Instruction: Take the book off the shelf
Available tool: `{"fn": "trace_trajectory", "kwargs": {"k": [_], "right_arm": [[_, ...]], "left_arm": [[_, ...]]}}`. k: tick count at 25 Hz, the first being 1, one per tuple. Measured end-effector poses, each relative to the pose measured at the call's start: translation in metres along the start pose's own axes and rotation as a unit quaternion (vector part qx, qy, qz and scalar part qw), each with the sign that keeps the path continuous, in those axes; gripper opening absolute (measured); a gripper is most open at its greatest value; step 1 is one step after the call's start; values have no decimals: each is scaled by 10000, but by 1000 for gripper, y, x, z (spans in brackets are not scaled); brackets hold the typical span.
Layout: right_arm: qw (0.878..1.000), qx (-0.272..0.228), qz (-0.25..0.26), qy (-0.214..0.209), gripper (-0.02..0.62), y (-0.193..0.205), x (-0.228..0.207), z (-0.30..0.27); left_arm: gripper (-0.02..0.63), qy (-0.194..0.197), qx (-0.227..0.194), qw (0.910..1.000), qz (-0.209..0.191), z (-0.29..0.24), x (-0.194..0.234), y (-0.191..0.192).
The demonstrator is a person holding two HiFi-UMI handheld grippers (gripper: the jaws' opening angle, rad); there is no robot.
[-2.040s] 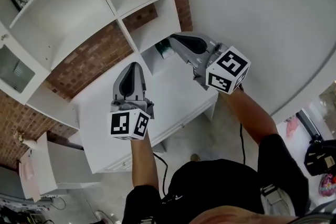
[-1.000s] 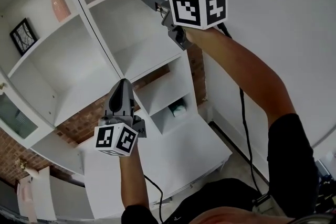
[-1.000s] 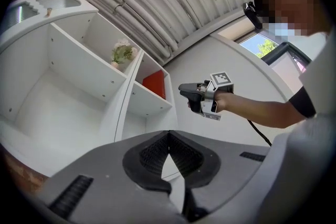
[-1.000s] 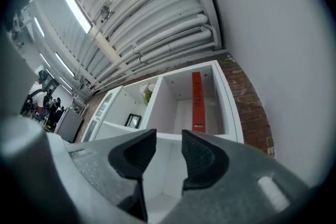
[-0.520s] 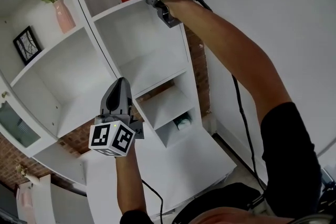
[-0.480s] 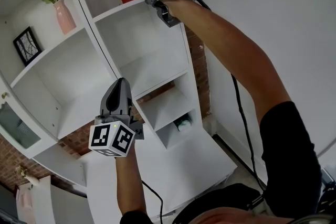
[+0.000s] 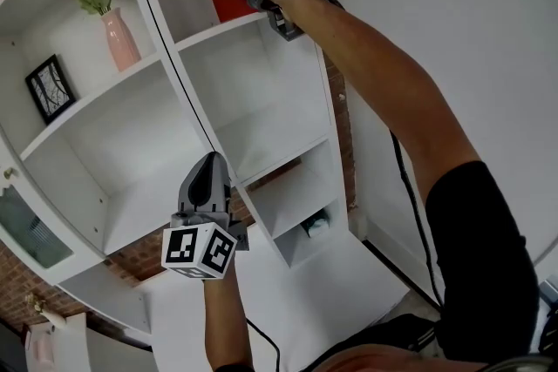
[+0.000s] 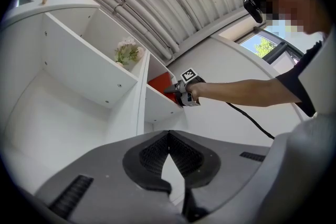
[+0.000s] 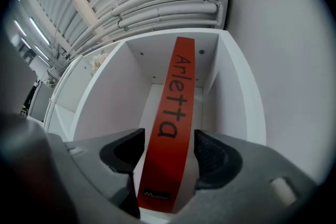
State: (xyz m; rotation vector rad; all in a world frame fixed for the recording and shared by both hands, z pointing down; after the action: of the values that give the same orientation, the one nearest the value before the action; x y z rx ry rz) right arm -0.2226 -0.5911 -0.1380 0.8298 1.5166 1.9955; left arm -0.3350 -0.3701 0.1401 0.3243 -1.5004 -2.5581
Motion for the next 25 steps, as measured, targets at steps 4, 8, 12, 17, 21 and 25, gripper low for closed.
{"fn": "trace_trajectory", "kwargs": {"k": [4,8,12,17,21,25], "right_arm": [[9999,122,57,107,281,-1,0,-13],[9998,104,13,159,202,-2,1,-19],[9999,-21,-14,110,178,-4,6,-18],[9981,-582,-135,117,161,-9,9,-2],[9936,-1102,-259,-3,156,-12,5,25],[9865,-1604,-263,-186,156,-16,0,62]], "left_arm": [[-2,18,-7,10000,24,2,8,3],[-2,-1,-54,10000,-24,5,17,-1],[-2,10,-95,9999,-63,7,18,-5],[-2,-19,-87,9999,-64,11,18,-4],[-2,-10,-62,10000,-25,12,17,1],[-2,47,-73,10000,-3,7,11,1]]}}
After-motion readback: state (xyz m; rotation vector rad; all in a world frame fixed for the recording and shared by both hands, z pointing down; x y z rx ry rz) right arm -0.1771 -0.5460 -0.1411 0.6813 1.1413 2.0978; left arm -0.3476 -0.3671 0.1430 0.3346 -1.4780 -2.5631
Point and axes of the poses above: the fingertips, and each gripper's own axes: z backward along the fingers, x to its left, y out of its underside, the point moved 5 cm from there along z, backward along the fingers, and after that the axes turned 2 degrees about y, right-handed, at the moved point
